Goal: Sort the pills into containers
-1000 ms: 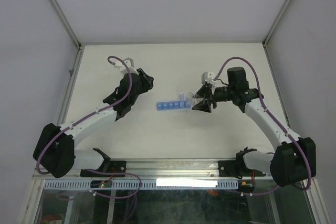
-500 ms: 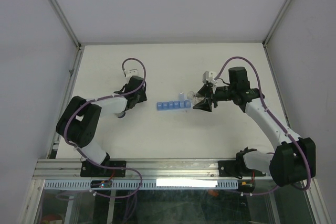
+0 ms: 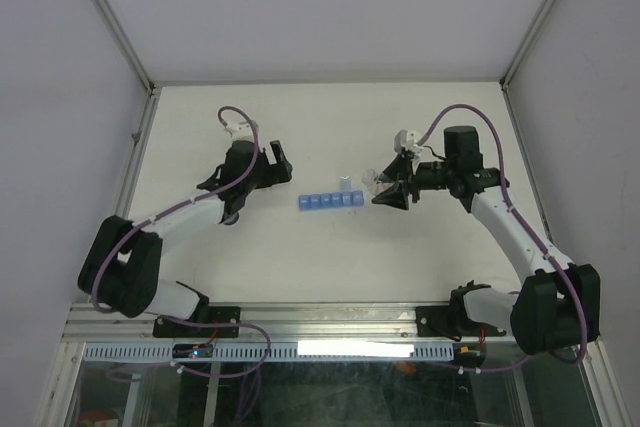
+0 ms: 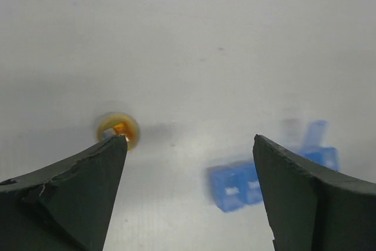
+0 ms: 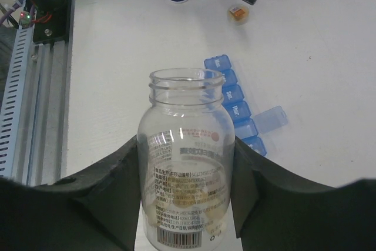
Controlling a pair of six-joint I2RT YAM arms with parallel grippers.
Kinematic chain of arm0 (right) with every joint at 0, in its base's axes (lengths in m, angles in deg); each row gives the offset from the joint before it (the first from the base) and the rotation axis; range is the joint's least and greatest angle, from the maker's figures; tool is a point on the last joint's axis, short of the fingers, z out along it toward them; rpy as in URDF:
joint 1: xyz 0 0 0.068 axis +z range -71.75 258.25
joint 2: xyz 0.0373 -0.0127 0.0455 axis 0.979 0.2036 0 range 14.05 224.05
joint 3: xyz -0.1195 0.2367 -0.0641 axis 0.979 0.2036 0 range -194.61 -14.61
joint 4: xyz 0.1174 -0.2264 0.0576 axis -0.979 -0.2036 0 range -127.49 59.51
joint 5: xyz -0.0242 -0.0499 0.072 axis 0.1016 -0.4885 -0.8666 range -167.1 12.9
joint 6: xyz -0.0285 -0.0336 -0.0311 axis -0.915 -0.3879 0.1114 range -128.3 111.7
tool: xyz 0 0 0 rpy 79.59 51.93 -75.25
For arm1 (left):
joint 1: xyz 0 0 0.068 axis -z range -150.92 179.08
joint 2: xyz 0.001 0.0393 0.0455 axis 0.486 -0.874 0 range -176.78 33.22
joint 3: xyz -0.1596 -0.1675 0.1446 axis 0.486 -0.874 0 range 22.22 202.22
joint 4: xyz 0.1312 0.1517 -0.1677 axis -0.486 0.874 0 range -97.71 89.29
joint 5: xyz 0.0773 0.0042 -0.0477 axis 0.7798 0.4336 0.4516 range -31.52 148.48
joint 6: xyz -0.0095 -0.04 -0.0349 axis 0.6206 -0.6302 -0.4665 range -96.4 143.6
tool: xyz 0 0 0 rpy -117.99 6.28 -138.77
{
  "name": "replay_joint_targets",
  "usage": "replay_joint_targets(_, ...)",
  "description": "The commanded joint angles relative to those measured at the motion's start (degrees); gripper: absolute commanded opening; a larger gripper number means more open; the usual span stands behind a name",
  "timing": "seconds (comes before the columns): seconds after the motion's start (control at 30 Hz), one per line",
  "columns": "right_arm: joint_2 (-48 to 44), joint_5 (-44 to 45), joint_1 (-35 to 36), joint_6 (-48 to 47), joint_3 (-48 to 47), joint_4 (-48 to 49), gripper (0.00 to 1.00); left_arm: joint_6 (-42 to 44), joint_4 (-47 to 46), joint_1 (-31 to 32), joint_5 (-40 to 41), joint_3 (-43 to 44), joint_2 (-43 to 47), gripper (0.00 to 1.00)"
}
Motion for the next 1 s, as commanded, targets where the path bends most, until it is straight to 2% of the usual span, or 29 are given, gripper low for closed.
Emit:
replay_joint_targets(0.0, -2.60, -5.66, -2.85, 6.58, -0.82, 5.31, 0.00, 1.56, -21.59, -0.33, -22.75, -8.94, 12.86, 0.93)
replay_joint_targets(0.03, -3.07, -6.66, -3.86, 8.84, -0.78, 6.65, 0.00, 0.37, -26.24, -0.29, -27.83, -11.14, 14.72, 0.97)
replay_joint_targets(0.1, -4.31, -7.27, -4.77, 13.75, -0.67, 10.68, 0.00, -2.08, -34.49, -0.33, -34.12, -14.34, 17.18, 0.98)
replay_joint_targets(0.17, -5.51, -4.31, -5.43, 20.74, -1.08, 16.88, 0.00, -3.88, -40.53, -0.38, -37.90, -16.48, 18.71, 0.99)
replay_joint_targets(0.27, -6.04, 6.97, -5.86, 34.26, -4.89, 28.00, 0.00, -5.35, -47.15, -0.33, -40.41, -18.66, 20.34, 0.99)
replay_joint_targets(0.33, -5.31, 21.08, -7.79, 47.82, -8.39, 38.49, 0.00, -5.26, -48.04, -0.33, -40.84, -19.14, 21.35, 0.99)
replay_joint_targets(0.37, -4.18, 22.60, -9.58, 56.41, -10.12, 43.97, 0.00, -5.18, -48.08, -0.35, -40.85, -19.17, 22.04, 0.99)
replay_joint_targets(0.43, -0.19, 14.40, -10.96, 78.63, -13.42, 56.64, 0.00, -5.04, -48.07, -0.34, -41.27, -19.25, 23.40, 0.99)
replay_joint_targets(0.5, 4.09, 5.31, -6.66, 98.86, -12.37, 83.77, 0.00, -5.04, -48.36, -0.34, -41.95, -19.41, 24.89, 0.99)
replay_joint_targets(0.53, 4.18, 2.96, -4.05, 102.81, -11.22, 92.77, 0.00, -4.96, -48.85, -0.32, -42.48, -19.81, 25.70, 0.99)
replay_joint_targets(0.57, 2.55, 2.20, -2.84, 100.11, -10.35, 93.99, 0.00, -4.80, -49.38, -0.29, -43.18, -20.23, 26.46, 0.99)
replay_joint_targets(0.6, -0.18, 4.41, -3.32, 93.12, -9.91, 85.33, 0.00, -4.66, -49.76, -0.33, -43.58, -20.77, 27.18, 0.99)
replay_joint_targets(0.67, -3.99, 15.80, -7.61, 76.80, -12.84, 59.48, 0.00, -3.94, -51.13, -0.33, -43.86, -22.16, 28.18, 0.99)
replay_joint_targets(0.7, -3.16, 16.35, -9.85, 75.13, -14.95, 54.74, 0.00, -3.78, -52.26, -0.31, -43.76, -22.88, 28.28, 0.99)
replay_joint_targets(0.73, -2.27, 13.59, -10.94, 77.35, -14.04, 59.52, 0.00, -3.69, -53.36, -0.35, -43.73, -23.43, 28.25, 0.99)
replay_joint_targets(0.8, -0.39, 0.23, -7.71, 95.43, -7.73, 88.88, 0.00, -3.35, -54.07, -0.33, -44.31, -23.46, 27.50, 0.99)
replay_joint_targets(0.83, -0.45, -2.88, -5.27, 95.66, -5.96, 95.98, 0.00, -3.29, -54.05, -0.33, -44.62, -23.21, 26.98, 0.99)
replay_joint_targets(0.87, -2.37, -0.21, -5.96, 87.67, -5.29, 86.33, 0.00, -3.17, -54.14, -0.33, -44.77, -23.03, 26.25, 0.99)
replay_joint_targets(0.9, -4.83, 4.92, -7.50, 72.43, -6.81, 65.29, 0.00, -3.26, -54.26, -0.33, -44.80, -22.90, 25.56, 0.99)
replay_joint_targets(0.93, -6.18, 4.92, -7.33, 72.43, -10.48, 45.54, 0.00, -3.33, -54.34, -0.33, -44.69, -22.86, 24.97, 0.99)
replay_joint_targets(0.97, -5.62, 17.25, -6.82, 45.88, -13.71, 36.02, 0.00, -3.39, -54.84, -0.33, -44.36, -22.97, 24.11, 0.99)
